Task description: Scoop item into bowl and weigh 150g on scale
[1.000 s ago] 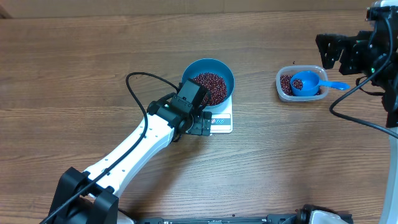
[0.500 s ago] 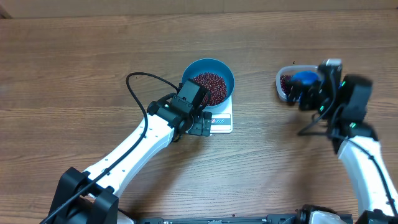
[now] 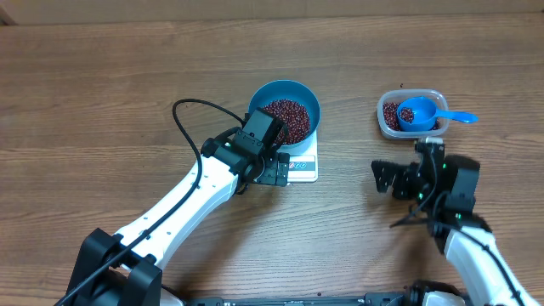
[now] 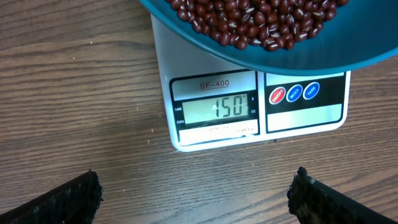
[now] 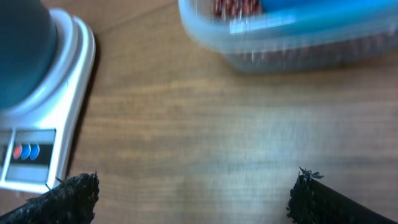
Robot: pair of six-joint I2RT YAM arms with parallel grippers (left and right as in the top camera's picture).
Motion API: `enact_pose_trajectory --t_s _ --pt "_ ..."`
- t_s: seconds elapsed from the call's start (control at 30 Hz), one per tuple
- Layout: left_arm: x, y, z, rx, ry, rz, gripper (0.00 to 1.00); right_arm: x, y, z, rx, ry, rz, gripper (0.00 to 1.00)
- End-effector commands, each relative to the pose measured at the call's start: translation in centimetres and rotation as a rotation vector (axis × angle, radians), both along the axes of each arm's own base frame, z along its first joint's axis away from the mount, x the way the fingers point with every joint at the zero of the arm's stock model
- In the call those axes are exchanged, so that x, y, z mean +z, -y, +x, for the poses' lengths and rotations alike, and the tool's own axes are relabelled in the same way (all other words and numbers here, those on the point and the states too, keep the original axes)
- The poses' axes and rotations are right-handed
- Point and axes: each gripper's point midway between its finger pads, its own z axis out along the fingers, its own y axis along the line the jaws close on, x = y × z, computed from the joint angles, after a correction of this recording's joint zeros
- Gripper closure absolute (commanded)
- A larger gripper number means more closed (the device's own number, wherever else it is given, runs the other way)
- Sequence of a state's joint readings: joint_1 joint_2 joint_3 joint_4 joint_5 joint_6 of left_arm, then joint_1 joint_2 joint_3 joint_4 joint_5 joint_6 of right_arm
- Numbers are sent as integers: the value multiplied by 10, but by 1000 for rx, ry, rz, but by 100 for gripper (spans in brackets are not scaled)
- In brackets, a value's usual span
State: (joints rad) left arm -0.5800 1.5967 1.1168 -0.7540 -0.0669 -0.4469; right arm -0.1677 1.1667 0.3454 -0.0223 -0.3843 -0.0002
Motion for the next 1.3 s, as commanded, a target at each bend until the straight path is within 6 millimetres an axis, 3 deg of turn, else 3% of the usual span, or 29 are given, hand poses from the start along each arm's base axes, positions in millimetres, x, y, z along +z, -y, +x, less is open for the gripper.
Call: enact_pose_trajectory --t_s 0.0,0.2,0.53,0.9,1.1,1.27 --pt "2 -1 1 17 4 -9 1 -13 -3 -19 -4 24 -8 0" --pt "2 -1 1 17 4 -9 1 -14 -7 -34 -26 198 2 0" --pt "2 -1 1 17 4 -9 1 -16 -7 -43 -38 172 -4 0" --pt "2 -1 1 17 4 -9 0 -1 -6 -54 -60 217 -73 0" --pt "2 -1 1 17 4 -9 0 24 -12 -49 -53 337 -119 0" --pt "2 -1 1 17 4 -9 0 68 -24 -48 -15 532 -117 0"
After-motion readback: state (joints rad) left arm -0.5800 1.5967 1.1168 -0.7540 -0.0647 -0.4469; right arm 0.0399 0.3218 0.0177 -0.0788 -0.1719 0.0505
